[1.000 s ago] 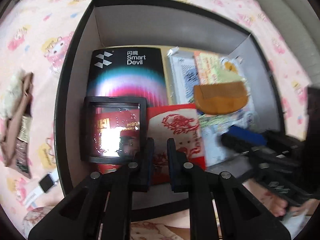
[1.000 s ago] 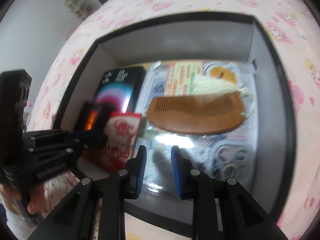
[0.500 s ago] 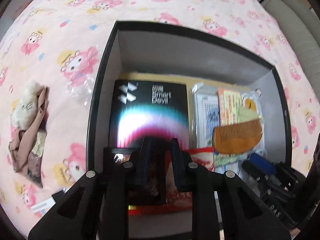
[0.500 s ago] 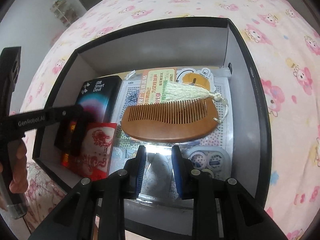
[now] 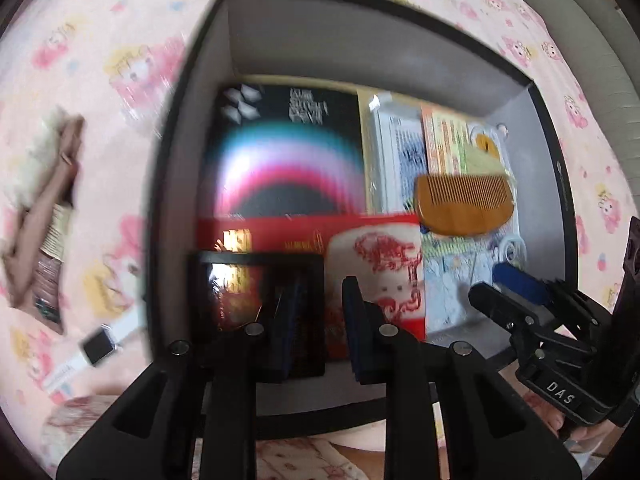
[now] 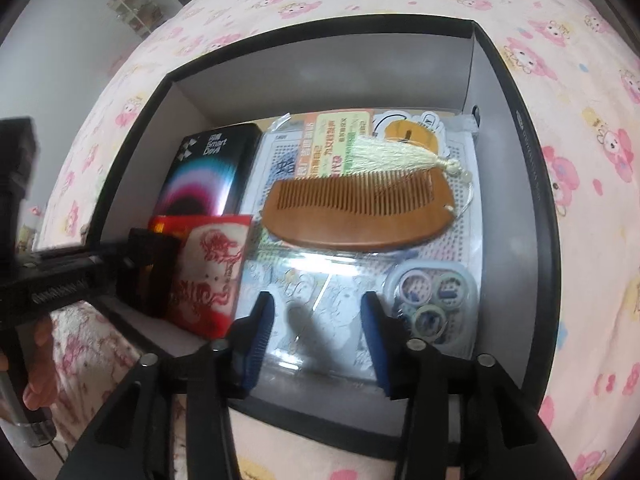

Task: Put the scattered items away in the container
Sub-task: 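Lift the left gripper out of the box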

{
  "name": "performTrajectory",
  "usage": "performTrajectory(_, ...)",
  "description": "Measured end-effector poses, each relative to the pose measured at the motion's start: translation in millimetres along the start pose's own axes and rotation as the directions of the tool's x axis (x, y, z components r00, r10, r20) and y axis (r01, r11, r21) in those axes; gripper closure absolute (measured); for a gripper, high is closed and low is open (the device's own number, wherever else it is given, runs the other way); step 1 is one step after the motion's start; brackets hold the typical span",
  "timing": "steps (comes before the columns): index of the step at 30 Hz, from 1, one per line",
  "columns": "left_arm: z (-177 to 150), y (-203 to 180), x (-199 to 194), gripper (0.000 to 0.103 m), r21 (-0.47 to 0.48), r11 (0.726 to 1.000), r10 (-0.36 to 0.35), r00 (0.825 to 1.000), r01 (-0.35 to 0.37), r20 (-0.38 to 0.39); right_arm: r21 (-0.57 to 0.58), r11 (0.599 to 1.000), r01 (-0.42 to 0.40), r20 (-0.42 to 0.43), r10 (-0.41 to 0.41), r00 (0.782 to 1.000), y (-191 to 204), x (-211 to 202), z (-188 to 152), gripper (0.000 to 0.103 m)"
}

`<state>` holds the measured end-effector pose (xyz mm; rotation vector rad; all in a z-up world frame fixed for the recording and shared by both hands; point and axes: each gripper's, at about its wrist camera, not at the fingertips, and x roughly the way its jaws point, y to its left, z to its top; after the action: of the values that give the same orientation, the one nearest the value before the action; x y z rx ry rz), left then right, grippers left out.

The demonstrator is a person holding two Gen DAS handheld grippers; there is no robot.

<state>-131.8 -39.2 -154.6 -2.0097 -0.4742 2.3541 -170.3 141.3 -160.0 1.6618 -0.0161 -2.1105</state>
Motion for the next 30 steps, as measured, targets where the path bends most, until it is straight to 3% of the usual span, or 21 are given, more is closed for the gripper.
performTrajectory(4, -9.5, -13.3, -11.6, 0.06, 0.03, 0.999, -0.025, 0.998, 0.023, 0.063, 0.027, 1.0, 0.008, 0.024, -0.008, 1.0, -2.5, -3.9, -2.4, 0.06)
performTrajectory(10, -16.0, -21.1, -42.4, 0.057, 0.096, 0.994, -0.06, 0.978, 0.041, 0.201, 0.004, 0.996, 0.089, 0.152, -0.089, 0.984, 8.4, -27.1, -6.2, 0.06)
performTrajectory(14, 13.2, 0.0, -40.7, 0.055, 0.089, 0.996, -0.033, 0.968, 0.011, 0.247, 0.012, 0.997, 0.078, 0.195, -0.079, 0.978, 6.6, -35.9, -3.1, 0.059)
performTrajectory(16, 31.3, 6.0, -22.4, 0.057, 0.05, 0.998, 0.026, 0.977, -0.037, 0.214, 0.027, 0.997, 0.078, 0.19, -0.081, 0.978, -0.6, -33.3, -0.8, 0.059)
performTrajectory(17, 39.4, 6.0, -11.5, 0.057, 0.034, 0.995, 0.086, 0.978, -0.094, 0.19, 0.029, 0.996, 0.08, 0.191, -0.084, 0.978, -2.3, -31.7, 0.7, 0.06)
performTrajectory(18, 43.6, 4.3, -5.9, 0.065, 0.036, 0.987, 0.15, 0.972, -0.158, 0.181, 0.024, 0.997, 0.072, 0.194, -0.075, 0.978, -3.2, -31.3, 1.0, 0.06)
performTrajectory(20, 44.8, -1.6, -1.9, 0.066, 0.061, 0.974, 0.206, 0.966, -0.218, 0.156, 0.009, 0.998, 0.06, 0.195, -0.06, 0.979, -2.7, -31.2, 2.0, 0.06)
performTrajectory(24, 42.3, -3.4, -0.5, 0.064, 0.073, 0.974, 0.206, 0.973, -0.214, 0.104, 0.01, 0.998, 0.063, 0.161, -0.064, 0.985, -2.1, -24.7, 5.5, 0.06)
performTrajectory(30, 33.4, -1.2, -7.1, 0.065, 0.09, 0.986, 0.135, 0.989, -0.141, 0.067, 0.059, 0.998, -0.01, 0.081, 0.006, 0.997, -6.3, -14.8, 2.6, 0.06)
